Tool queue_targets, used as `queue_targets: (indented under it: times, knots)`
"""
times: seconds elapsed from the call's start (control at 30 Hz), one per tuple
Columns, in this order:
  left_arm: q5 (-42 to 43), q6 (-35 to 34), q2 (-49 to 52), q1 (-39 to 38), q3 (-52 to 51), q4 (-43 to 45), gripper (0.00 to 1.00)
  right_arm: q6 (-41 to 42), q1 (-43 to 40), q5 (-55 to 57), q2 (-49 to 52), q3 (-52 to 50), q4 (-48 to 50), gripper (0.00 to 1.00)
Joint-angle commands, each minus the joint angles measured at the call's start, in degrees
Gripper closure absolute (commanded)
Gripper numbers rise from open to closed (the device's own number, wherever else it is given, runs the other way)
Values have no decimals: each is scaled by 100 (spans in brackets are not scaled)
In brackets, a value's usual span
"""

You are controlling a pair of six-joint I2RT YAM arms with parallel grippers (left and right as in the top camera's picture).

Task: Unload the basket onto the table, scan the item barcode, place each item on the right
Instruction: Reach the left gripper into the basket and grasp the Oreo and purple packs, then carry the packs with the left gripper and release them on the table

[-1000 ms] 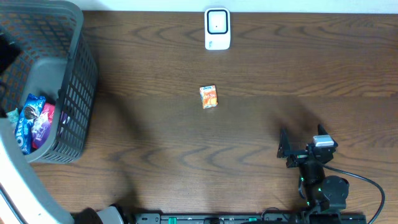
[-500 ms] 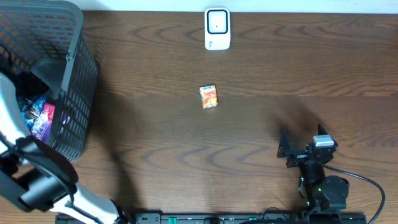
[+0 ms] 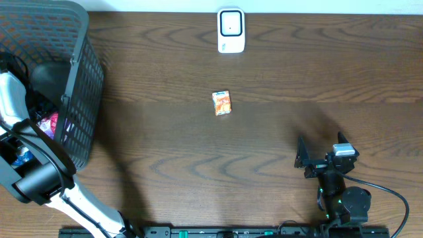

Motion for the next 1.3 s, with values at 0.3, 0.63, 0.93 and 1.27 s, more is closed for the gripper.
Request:
queue_targets:
  times: [0.3, 0.63, 0.93, 1.27]
  knots:
    - [90, -28, -273, -7, -17, -57, 93, 83, 48, 26, -28, -7, -26, 1]
    - [1784, -1040, -2959, -13, -17, 251, 93, 83, 48, 26, -28, -7, -26, 1]
    - [3117, -1040, -4872, -726, -17, 763, 93, 83, 48, 26, -28, -7, -26, 1]
    - [3504, -1036, -5132, -3348, -20, 785, 93, 83, 48, 26, -28, -7, -26, 1]
